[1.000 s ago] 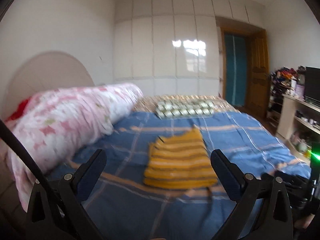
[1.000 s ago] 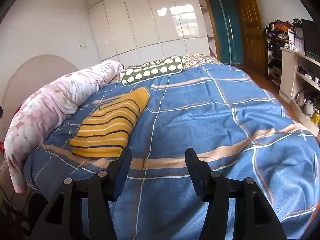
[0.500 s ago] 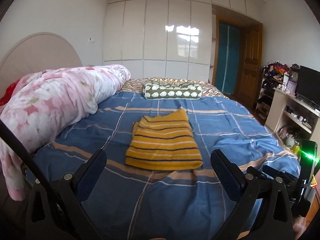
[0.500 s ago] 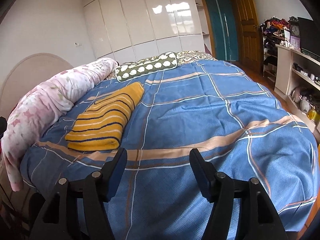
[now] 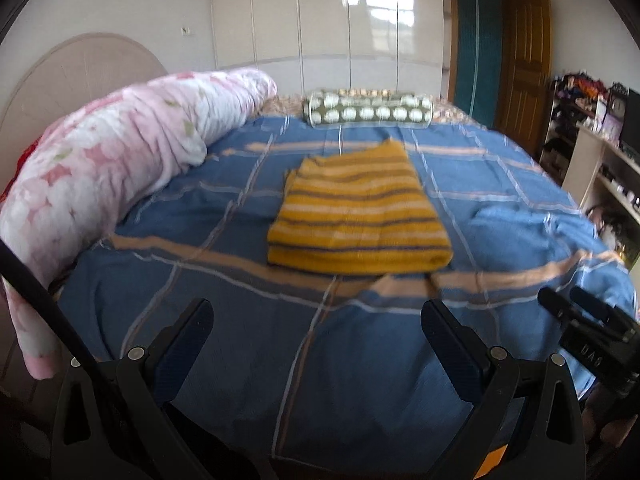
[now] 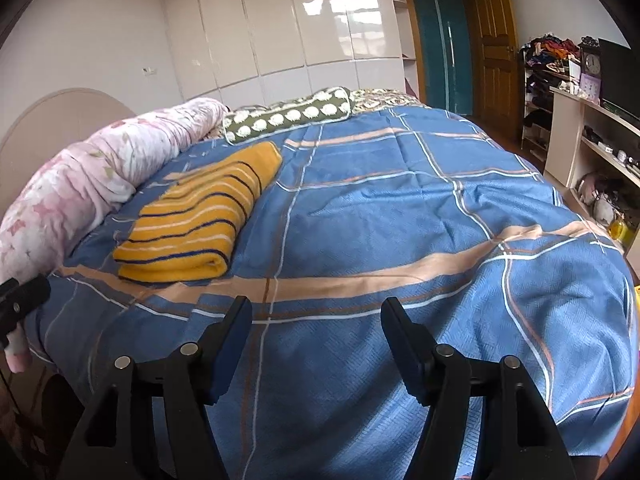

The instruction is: Fold small clothes

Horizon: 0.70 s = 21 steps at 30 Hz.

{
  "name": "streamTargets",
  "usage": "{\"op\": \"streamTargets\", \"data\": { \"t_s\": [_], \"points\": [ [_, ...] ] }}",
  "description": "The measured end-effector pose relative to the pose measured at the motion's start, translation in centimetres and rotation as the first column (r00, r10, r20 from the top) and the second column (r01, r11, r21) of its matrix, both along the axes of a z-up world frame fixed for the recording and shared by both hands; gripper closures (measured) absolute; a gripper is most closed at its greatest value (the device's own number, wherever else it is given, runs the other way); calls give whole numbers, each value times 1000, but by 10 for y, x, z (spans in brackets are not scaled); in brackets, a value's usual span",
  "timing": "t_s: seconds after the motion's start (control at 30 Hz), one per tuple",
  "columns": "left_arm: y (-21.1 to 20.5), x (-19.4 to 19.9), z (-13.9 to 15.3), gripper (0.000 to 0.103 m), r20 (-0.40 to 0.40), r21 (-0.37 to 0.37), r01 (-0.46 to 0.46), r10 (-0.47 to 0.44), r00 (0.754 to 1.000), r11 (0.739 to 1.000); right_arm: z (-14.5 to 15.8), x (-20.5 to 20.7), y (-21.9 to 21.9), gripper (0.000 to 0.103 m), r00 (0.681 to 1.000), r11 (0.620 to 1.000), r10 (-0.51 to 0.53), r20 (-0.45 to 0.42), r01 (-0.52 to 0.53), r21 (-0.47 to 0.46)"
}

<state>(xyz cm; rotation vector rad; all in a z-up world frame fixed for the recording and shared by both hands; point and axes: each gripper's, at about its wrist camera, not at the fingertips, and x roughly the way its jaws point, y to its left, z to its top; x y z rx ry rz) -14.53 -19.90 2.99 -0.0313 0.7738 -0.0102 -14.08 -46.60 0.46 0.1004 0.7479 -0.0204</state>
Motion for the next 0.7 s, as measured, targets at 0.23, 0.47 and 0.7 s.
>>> {"op": "streamTargets", "data": {
  "t_s": [0.23, 0.47, 0.7],
  "points": [
    [-4, 9, -29, 0, -116, 27, 1, 2, 993, 1000, -11, 3, 7, 31, 1000, 999, 2, -25, -3, -39],
    [-5, 12, -44, 0, -171, 44, 5, 3, 985, 999, -16, 4, 8, 31, 999, 999, -4, -42, 2, -36],
    [-7, 14, -52, 0, -193, 36, 25, -18, 981, 999, -22, 5, 11, 31, 998, 999, 0, -56, -3, -50]
  ]
}}
